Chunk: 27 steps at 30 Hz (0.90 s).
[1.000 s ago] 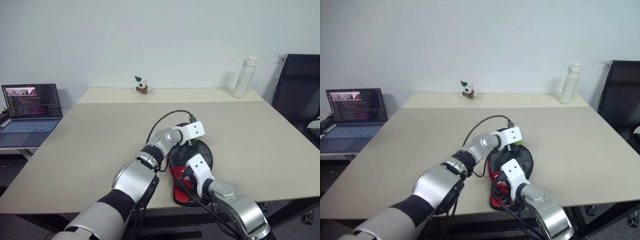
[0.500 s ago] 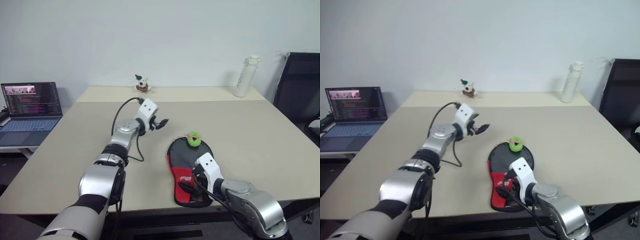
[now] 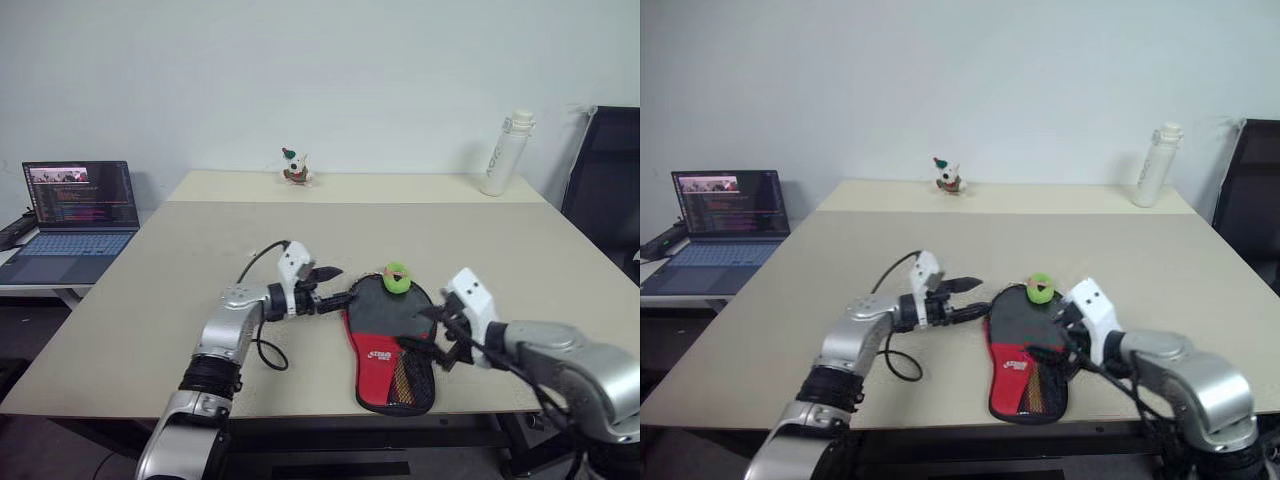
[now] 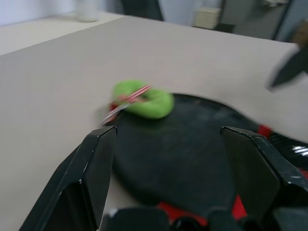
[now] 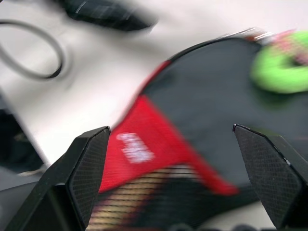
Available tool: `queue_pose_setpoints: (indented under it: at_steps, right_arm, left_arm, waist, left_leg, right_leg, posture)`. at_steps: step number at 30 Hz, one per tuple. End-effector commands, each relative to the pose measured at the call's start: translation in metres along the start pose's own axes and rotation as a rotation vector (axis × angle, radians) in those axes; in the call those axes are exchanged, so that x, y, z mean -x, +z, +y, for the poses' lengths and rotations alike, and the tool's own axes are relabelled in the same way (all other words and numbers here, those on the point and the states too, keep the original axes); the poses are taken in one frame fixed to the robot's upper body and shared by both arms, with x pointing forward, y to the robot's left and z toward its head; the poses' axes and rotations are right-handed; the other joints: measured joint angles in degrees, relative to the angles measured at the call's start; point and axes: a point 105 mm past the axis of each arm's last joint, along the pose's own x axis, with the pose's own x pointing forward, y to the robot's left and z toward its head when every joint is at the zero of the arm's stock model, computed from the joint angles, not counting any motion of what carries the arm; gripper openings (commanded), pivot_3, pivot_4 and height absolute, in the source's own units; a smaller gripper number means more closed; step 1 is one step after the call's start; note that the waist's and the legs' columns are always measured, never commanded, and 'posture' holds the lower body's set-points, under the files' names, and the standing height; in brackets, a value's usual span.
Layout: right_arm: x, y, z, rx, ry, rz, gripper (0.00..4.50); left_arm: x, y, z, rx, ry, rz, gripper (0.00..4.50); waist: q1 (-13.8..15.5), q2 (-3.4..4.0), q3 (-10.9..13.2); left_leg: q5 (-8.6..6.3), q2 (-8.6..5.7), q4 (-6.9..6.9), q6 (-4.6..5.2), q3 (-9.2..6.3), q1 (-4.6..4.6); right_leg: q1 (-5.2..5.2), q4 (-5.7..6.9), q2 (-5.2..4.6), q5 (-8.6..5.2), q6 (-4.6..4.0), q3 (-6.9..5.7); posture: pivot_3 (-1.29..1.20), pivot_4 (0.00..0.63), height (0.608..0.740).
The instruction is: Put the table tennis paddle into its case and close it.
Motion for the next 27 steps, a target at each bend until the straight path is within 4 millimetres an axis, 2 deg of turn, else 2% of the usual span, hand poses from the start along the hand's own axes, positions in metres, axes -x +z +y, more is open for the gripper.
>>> queue_pose_setpoints:
  at_steps: [1, 4, 7, 10, 14, 19, 27]
  right_arm:
    - [0.007, 0.012, -0.017, 0.027, -0.052, -0.044, 4.50]
    - [0.007, 0.017, -0.029, 0.033, -0.094, -0.056, 4.50]
    - [0.006, 0.024, -0.038, 0.056, -0.116, -0.068, 4.50]
    - [0.003, 0.027, -0.042, 0.074, -0.115, -0.073, 4.50]
    - [-0.011, 0.037, -0.046, 0.111, -0.107, -0.090, 4.50]
    - [-0.043, 0.047, -0.052, 0.176, -0.103, -0.096, 4.50]
    - [-0.094, 0.042, -0.061, 0.241, -0.100, -0.064, 4.50]
  left_arm:
    - [-0.011, 0.004, -0.008, -0.052, -0.053, -0.004, 3.74]
    - [-0.019, -0.006, -0.011, -0.062, -0.083, 0.024, 3.74]
    - [-0.025, -0.031, -0.010, -0.099, -0.097, 0.117, 3.74]
    - [-0.026, -0.044, -0.010, -0.123, -0.114, 0.157, 3.74]
    - [-0.031, -0.051, -0.009, -0.092, -0.106, 0.158, 4.47]
    - [-0.035, -0.055, -0.010, -0.118, -0.102, 0.166, 4.47]
    - [-0.034, -0.058, -0.017, -0.139, -0.142, 0.175, 4.47]
  waist:
    - [-0.2, 0.00, 0.0]
    - [-0.4, 0.05, 0.0]
    - [-0.3, 0.05, 0.0]
    - [-0.3, 0.05, 0.0]
    - [-0.2, 0.05, 0.0]
    - [-0.3, 0.06, 0.0]
    - [-0.3, 0.07, 0.0]
  left_leg:
    - [0.00, 0.01, -0.01, 0.00, 0.00, 0.00]
    - [0.00, 0.05, -0.02, 0.01, 0.08, 0.03]
    - [0.00, 0.05, -0.02, 0.01, 0.09, 0.03]
    - [0.00, 0.03, -0.01, 0.01, 0.10, 0.00]
    - [-0.01, 0.01, -0.03, 0.02, 0.10, -0.06]
    - [-0.01, 0.03, -0.02, 0.02, 0.10, -0.01]
    - [-0.01, 0.02, -0.02, 0.02, 0.11, 0.00]
  right_leg:
    - [-0.01, -0.01, 0.02, 0.00, 0.00, 0.00]
    - [-0.02, 0.01, 0.07, 0.00, 0.00, 0.06]
    - [-0.04, 0.02, 0.09, 0.00, 0.00, 0.09]
    - [-0.04, -0.04, 0.08, 0.00, 0.00, 0.09]
    - [-0.03, -0.15, 0.06, 0.01, 0.02, 0.07]
    - [-0.02, -0.12, 0.06, 0.02, 0.02, 0.07]
    - [-0.02, -0.08, 0.07, 0.03, 0.02, 0.08]
  posture:
    - [0.00, 0.150, 0.740]
    - [0.00, 0.150, 0.740]
    - [0.00, 0.150, 0.740]
    - [0.00, 0.150, 0.740]
    - [0.00, 0.150, 0.740]
    - [0.00, 0.150, 0.740]
    - [0.00, 0.150, 0.740]
